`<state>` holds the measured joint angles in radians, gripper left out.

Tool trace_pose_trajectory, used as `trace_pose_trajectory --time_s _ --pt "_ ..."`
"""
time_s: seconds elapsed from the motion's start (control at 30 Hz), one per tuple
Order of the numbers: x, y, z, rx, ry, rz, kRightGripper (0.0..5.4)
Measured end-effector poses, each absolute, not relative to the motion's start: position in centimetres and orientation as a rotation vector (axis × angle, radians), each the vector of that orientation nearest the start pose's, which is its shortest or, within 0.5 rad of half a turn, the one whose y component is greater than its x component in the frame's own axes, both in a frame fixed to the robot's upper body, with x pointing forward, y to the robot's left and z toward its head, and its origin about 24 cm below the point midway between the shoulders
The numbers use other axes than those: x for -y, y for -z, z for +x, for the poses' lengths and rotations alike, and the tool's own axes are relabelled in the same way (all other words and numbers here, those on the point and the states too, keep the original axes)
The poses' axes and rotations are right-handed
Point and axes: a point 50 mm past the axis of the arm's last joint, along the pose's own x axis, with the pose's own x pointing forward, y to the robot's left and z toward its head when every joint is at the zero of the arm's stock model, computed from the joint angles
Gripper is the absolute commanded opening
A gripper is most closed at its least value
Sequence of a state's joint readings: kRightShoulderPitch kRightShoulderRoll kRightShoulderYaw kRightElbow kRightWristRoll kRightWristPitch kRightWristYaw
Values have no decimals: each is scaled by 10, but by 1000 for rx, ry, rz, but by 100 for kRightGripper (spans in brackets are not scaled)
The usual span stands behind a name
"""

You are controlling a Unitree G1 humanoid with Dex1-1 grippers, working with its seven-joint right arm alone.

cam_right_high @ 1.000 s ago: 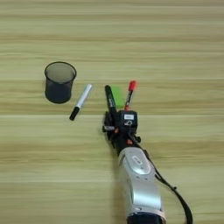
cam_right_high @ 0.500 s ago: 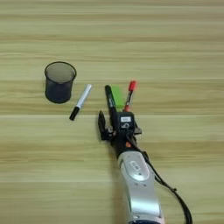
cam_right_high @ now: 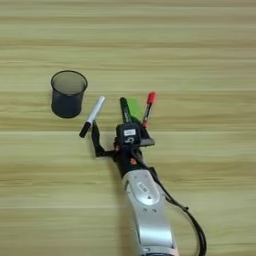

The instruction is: Move the objects on the table

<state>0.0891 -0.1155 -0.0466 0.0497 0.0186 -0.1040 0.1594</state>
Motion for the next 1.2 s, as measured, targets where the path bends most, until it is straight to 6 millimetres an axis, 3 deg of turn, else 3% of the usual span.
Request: trace_pose_trajectory --time_s 0.43,1.2 --pt "151 -26 244 -19 -199 -60 538" --pt "151 -6 252 -132 -186 -61 538"
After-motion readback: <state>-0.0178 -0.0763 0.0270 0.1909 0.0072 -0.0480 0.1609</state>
